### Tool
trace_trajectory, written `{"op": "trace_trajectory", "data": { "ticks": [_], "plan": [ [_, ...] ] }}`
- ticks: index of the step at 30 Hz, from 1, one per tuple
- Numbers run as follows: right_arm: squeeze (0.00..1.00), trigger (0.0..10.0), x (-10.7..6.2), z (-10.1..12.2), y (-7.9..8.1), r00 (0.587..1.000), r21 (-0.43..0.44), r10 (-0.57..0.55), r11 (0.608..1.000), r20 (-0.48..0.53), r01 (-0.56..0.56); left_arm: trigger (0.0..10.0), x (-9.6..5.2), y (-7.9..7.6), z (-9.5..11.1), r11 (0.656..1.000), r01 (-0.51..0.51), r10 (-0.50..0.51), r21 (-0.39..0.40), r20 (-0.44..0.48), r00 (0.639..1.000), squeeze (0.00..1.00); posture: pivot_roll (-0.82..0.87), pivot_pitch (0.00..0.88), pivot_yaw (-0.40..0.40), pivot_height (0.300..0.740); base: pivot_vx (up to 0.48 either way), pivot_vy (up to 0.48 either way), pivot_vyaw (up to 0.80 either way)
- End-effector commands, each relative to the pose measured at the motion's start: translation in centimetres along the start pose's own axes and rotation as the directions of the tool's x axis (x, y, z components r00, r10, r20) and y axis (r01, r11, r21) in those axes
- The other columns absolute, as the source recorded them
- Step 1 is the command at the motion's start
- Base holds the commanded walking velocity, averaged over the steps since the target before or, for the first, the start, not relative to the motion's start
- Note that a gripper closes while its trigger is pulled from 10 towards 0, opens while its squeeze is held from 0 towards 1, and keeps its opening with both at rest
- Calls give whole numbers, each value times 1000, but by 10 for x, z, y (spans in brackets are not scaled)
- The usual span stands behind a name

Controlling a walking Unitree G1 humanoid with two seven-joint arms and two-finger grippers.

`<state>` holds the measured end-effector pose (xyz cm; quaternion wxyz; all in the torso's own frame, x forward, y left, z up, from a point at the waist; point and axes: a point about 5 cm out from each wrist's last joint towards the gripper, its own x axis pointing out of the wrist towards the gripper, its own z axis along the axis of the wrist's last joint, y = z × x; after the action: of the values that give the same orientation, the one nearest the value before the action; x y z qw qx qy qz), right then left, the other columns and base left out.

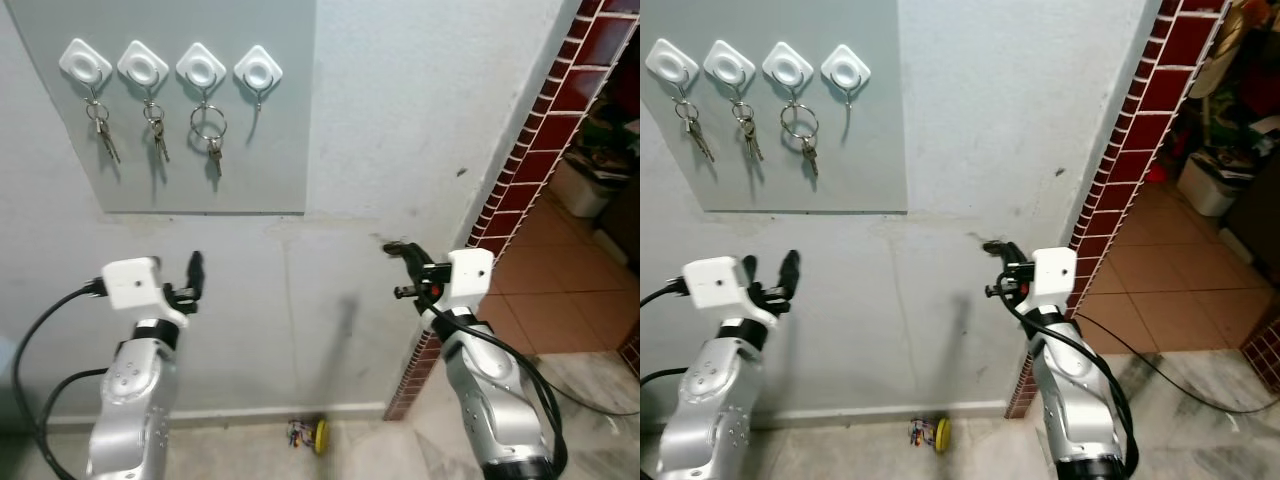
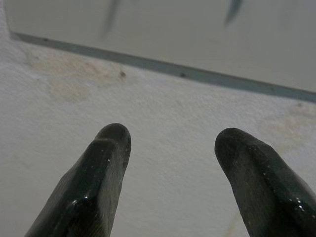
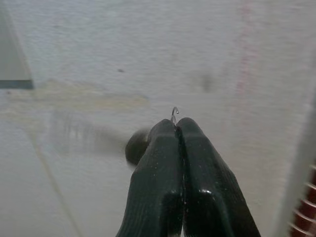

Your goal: Hang keys on a hook

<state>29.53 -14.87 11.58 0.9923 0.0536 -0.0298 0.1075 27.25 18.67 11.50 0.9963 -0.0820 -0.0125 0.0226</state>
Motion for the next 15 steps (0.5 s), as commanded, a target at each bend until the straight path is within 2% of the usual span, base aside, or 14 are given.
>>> {"op": "trace_trajectory", "data": {
  "ticks": [1,11,15],
  "plan": [
    [0,10000,0,1,-1,1000,0,-6,1000,8,6,10000,0,2,3,1000,6,-6,25,9,1000,0,-95,31,-8,740,0,0,0],
    [0,10000,6,8,-6,1000,-14,-12,1000,29,13,10000,8,-5,16,992,93,-97,85,45,994,0,-105,26,6,740,0,0,0],
    [0,10000,8,11,-6,999,-23,-5,1000,40,6,10000,11,-4,19,992,106,-109,71,51,993,0,-108,21,8,740,0,0,0]
  ]
}}
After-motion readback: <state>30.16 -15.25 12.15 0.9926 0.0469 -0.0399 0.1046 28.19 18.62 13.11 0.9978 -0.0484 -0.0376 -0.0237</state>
